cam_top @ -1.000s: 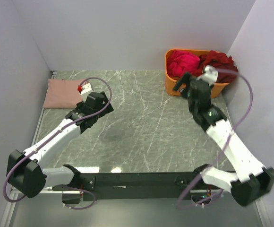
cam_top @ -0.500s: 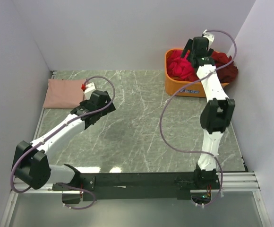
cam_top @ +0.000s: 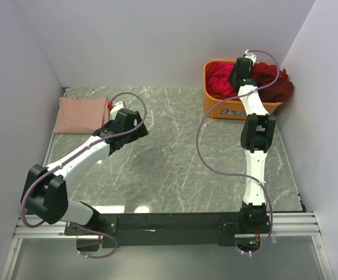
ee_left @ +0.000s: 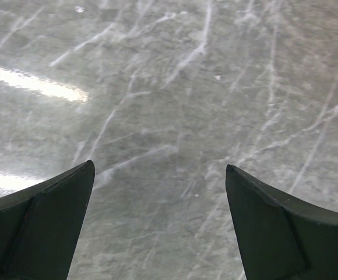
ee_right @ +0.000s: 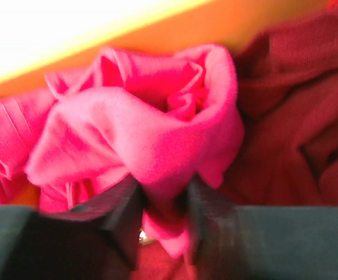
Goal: Fold and stack the t-shirts
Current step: Grab the tshirt from the pile, then move the tshirt to the center of the board
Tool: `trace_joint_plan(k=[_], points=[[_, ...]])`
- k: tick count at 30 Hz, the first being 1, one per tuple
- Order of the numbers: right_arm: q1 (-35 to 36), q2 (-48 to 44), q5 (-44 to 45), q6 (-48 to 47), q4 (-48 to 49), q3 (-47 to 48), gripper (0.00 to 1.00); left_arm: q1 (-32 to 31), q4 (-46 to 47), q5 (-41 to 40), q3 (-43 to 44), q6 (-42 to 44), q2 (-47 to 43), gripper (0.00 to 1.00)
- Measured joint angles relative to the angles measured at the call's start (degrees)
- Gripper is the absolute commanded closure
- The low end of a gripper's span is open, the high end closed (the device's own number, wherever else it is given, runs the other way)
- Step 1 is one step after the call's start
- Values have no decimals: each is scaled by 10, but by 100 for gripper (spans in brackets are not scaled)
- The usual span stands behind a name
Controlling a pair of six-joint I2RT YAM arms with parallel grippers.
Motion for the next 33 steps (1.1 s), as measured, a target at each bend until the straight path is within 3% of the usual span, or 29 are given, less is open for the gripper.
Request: trace_joint_plan(k=[3,5,12,19,27,33], points=[[-2,-1,-10,-1,32,0,80,0,19,13,-10,0,-10,0],[-2,-2,-12,-4,37,2,100,0,21,17,-18,0,-20,1],[-2,-55,-17,-17,34,-3,100,0,41,42,-30,0,-32,1],[20,-213,-19,-43,26,-20,100,0,50,76,-54,-1,-50,1],[152,-416,-51,-71,14,-32,100,0,43,76,-77,-5,-141,0],[256,-576,-112,-38,5,-179,100,0,1,58,-108,-31,-236,1]])
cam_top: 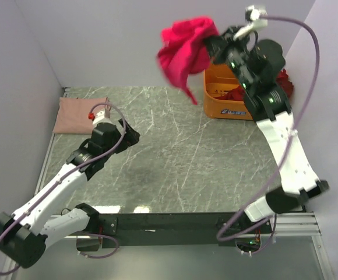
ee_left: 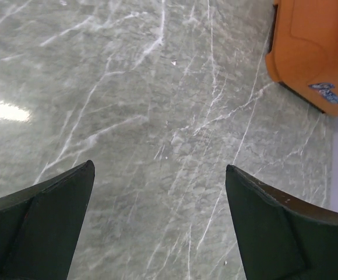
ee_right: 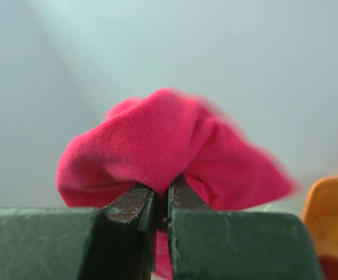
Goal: Fold and stack the t-shirts
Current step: Move the tshirt to the center of the board, then flatten the tshirt out
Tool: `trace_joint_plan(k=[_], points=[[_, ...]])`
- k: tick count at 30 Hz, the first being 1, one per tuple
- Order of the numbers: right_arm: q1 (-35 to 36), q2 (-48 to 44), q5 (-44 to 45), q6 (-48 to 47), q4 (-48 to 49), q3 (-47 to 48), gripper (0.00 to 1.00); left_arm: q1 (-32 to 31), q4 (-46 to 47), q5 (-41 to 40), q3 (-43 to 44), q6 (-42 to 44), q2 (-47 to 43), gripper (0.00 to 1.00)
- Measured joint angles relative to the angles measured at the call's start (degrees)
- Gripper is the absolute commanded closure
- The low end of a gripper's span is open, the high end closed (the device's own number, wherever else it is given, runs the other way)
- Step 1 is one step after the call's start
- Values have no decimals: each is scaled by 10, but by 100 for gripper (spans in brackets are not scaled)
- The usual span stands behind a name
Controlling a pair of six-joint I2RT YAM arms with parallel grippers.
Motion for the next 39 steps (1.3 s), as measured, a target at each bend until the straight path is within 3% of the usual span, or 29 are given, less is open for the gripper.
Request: trace_joint_plan(k=[2,3,5,6,9,14,20,24,27,31,35,39], points=[[-3,-69,-14,29,13,-108,94,0,-17,-10,-9,-10,-29,1],[-9,-108,-14,47,17,-178,79,0,-29,-18,-16,-16,-47,0],[-17,-175,-11,85,36,-318,61,0,-50,-32,-30,-29,-78,1],[-23,-204,-7,106,37,-392,40,0,-61,-37,-34,-33,-88,1],[-40,-238,8,152,28,-563,25,0,-93,-50,-45,-50,-106,1],[-57,-181,63,198,-65,-709,20,0,-117,-44,-73,-66,-86,1],[2,-254,85,195,-98,-740,15,0,-124,-13,-122,-79,-47,0],[168,-277,82,198,-63,-740,14,0,-123,-10,-126,-89,-45,1],[292,-204,74,209,-40,-724,14,0,-126,-17,-126,-96,-45,0],[391,-38,90,215,-52,-630,15,0,-138,-35,-126,-103,-45,1],[438,105,132,229,-78,-505,17,0,-142,-47,-125,-104,-50,1],[442,162,177,257,-120,-468,18,1,-148,-61,-125,-106,-70,1]])
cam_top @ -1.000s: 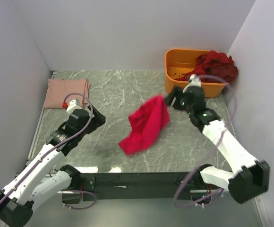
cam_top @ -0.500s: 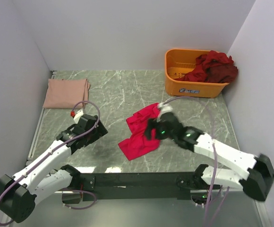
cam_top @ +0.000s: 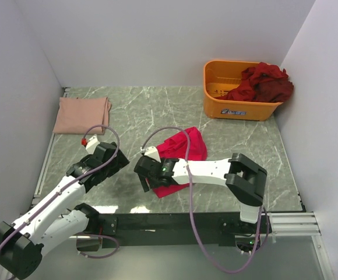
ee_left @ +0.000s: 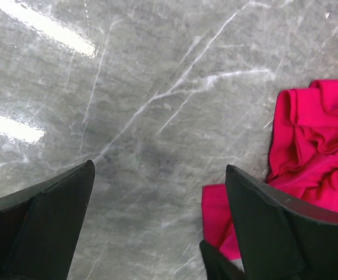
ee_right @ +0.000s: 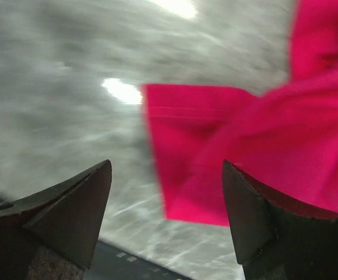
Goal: Fold and stack the t-shirts
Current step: Flatten the tshirt out
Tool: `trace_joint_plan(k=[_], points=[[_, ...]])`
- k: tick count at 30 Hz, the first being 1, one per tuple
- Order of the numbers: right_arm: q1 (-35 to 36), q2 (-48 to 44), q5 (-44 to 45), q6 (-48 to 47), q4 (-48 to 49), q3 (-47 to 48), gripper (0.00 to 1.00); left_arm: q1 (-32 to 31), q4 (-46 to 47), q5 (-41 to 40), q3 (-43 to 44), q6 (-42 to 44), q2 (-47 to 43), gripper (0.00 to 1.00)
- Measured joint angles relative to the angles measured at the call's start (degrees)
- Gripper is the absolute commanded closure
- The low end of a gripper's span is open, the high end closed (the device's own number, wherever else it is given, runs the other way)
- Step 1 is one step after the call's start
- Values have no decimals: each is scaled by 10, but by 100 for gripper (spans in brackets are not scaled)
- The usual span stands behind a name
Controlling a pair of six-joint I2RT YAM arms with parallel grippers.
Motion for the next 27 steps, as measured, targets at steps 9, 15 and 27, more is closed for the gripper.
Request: trace_joint_plan(k=[9,15,27], points=[[0,23,36,35,-68,-14,47,0,-4,-10,0,-9,2,1],[-1,2,29,36,-64,-49,100,0,5,-10,0,-3,20,1],[-200,-320,61,8,-71,-145,100,1,148,72,40,75,115,1]])
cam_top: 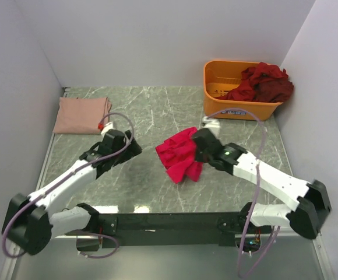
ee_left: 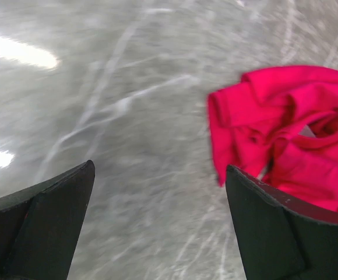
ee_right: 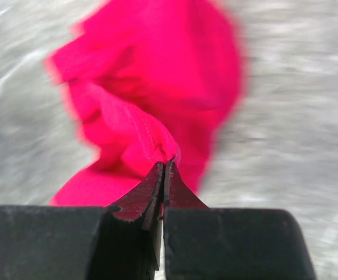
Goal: Fold and stack the t-shirts
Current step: Flatten the tshirt out
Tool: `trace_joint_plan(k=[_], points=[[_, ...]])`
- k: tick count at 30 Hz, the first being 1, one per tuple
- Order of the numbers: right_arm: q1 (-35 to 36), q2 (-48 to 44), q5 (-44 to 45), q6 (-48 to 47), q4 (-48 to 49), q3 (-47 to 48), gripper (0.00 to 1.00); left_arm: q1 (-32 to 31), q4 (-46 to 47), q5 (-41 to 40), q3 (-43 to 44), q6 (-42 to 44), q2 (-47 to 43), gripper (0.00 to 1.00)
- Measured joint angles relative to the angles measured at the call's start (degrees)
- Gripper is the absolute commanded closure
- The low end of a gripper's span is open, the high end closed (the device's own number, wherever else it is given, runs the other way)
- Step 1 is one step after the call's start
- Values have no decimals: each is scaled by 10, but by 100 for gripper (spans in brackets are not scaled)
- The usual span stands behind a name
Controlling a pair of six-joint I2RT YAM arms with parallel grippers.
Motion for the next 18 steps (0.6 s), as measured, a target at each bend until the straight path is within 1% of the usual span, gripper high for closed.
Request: trace_joint_plan(k=[3,5,6,7,10,11,14,18], points=[[-79,-49,1,-17,-5,-42,100,0,43,40,32,23,71,1],[-117,-65,-3,-28,-11,-63,100,0,68,68,51,36,116,4],[-139,-73,-6,-34,-14,-73,100,0,80,83,62,41,143,6],[-160,-80,-9,-38,-16,-80,100,0,91,97,70,48,163,10],[-213,-92,-26,-52,-13,-93,100,-2,121,139,90,60,225,20],[-226,-94,-33,-57,-10,-98,100,-4,126,148,98,63,244,29],[-238,-97,-51,-74,0,-110,100,-7,137,165,130,69,301,35],[-245,-97,-64,-92,8,-112,100,-7,149,183,176,73,385,35]])
